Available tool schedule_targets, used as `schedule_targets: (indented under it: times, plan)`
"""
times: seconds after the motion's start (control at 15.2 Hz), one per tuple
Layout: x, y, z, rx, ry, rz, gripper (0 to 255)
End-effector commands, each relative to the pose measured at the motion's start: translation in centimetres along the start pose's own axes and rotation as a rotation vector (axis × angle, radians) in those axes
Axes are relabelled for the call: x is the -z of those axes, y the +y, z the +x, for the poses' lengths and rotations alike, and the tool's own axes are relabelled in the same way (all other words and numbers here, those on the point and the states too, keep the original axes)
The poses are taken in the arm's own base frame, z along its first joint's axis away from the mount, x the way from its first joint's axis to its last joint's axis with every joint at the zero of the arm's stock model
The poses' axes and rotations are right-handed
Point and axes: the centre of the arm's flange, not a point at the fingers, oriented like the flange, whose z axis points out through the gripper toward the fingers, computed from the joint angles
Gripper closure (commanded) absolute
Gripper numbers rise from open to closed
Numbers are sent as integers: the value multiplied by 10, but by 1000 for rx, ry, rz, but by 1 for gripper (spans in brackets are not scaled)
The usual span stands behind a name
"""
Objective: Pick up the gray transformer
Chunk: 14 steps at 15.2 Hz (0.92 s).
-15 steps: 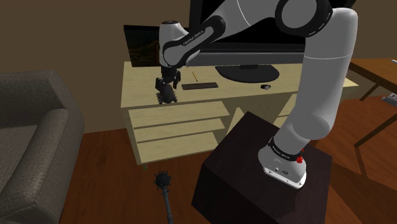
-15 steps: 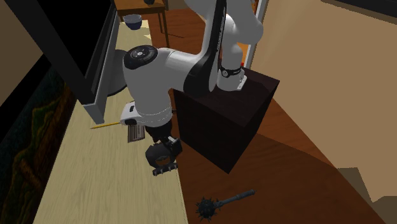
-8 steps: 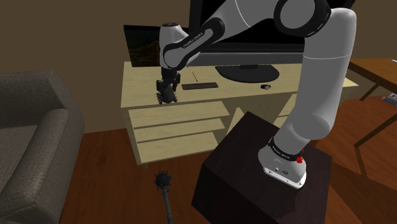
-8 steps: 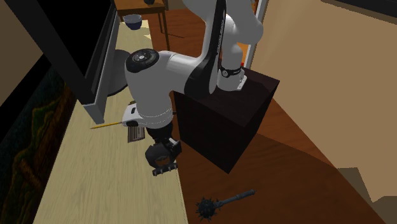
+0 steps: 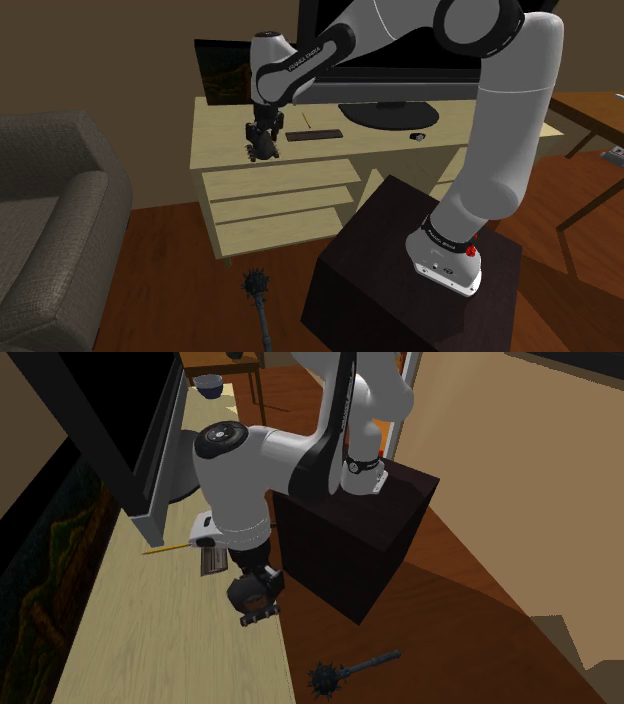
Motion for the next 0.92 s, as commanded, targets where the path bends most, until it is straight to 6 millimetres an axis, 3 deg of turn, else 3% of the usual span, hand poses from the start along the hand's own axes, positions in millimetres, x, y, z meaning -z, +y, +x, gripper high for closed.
schedule_targets:
  times: [0.0,0.73,0.86]
  plan:
    - [10,-1,0,0,1,0,255]
    - [68,-2,2,0,1,0,255]
    - [69,-2,2,0,1,0,255]
